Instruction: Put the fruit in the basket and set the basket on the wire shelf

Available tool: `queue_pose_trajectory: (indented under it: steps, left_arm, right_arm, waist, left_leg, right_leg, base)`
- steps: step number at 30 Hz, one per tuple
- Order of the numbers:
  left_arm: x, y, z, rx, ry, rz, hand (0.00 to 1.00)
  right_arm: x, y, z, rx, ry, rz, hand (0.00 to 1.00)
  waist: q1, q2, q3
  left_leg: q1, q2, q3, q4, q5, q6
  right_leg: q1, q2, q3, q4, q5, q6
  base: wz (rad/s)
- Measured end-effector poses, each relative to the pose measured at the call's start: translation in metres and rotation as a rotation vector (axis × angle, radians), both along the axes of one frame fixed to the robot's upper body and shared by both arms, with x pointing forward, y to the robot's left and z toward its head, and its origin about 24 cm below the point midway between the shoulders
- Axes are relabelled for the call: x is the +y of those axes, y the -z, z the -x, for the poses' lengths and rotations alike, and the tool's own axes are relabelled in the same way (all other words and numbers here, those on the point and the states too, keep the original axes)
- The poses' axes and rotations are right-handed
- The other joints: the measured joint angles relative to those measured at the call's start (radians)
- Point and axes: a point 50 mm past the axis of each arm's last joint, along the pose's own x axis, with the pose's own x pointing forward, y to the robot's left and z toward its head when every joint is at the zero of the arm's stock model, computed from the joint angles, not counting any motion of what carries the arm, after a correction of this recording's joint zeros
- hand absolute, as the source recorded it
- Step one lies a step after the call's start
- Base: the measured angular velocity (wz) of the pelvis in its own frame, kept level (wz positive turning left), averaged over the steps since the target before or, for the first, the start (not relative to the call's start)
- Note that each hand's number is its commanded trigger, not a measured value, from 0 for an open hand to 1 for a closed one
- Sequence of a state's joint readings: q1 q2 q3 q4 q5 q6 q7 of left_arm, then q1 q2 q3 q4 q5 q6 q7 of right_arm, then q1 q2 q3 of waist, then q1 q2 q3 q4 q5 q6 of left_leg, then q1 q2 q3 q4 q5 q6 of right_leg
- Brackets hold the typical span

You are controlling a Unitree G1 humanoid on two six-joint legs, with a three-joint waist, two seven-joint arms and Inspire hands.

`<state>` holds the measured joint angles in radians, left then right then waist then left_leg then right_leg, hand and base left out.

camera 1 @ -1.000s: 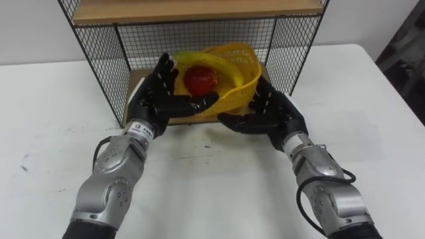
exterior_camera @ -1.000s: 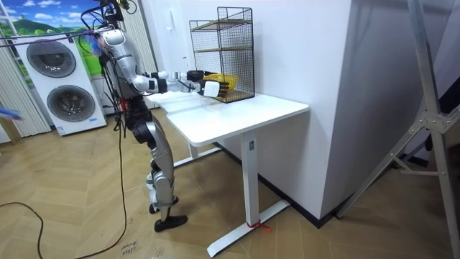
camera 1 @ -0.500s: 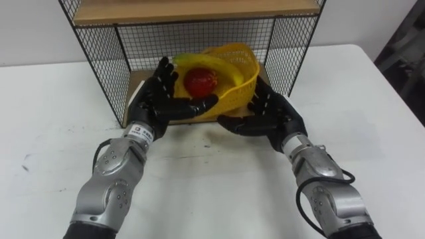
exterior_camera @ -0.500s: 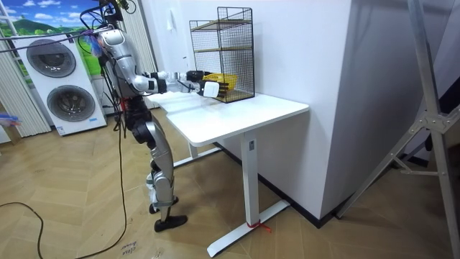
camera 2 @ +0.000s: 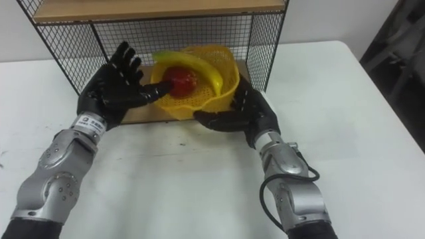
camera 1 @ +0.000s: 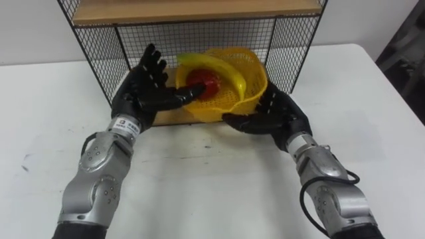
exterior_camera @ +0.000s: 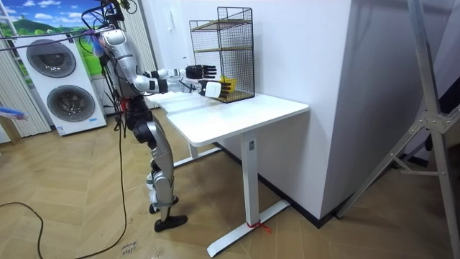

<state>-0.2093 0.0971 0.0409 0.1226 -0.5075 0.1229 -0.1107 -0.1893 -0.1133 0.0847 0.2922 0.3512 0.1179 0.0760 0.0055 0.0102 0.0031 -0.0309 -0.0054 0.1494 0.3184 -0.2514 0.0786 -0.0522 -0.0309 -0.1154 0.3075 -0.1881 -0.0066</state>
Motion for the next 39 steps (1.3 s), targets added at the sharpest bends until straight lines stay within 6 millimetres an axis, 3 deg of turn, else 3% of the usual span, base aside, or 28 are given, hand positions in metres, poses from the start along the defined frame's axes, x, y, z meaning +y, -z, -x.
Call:
queue_pose_trajectory:
  steps: [19,22,39]
  left_arm:
    - [0.002,-0.02,0.003,-0.096,0.018,0.0,0.0]
    - [0.007,-0.023,0.007,-0.118,0.003,0.001,0.0]
    - [0.025,-0.015,0.025,-0.11,-0.056,-0.008,0.0]
  right_arm:
    - [-0.006,-0.011,0.001,-0.071,0.007,-0.005,0.0]
    - [-0.012,-0.015,0.005,-0.097,0.032,-0.009,0.0]
    - [-0.022,-0.012,0.018,-0.1,0.042,0.024,0.0]
  waist:
    - [0.001,0.002,-0.0027]
    - [0.0,-0.003,-0.0066]
    - [0.002,-0.003,-0.0066]
  left_leg:
    - [0.022,0.0,0.004,-0.018,0.0,0.0]
    - [0.025,0.0,0.004,-0.016,0.001,-0.002]
    - [0.022,0.0,0.003,-0.024,0.001,-0.001]
  right_leg:
    - [0.015,0.001,0.005,0.003,0.0,0.0]
    - [0.015,0.002,0.004,0.001,0.0,0.0]
    - [0.011,0.0,0.0,0.002,0.0,0.0]
  base:
    - [0.0]
    - [0.0]
    - [0.0]
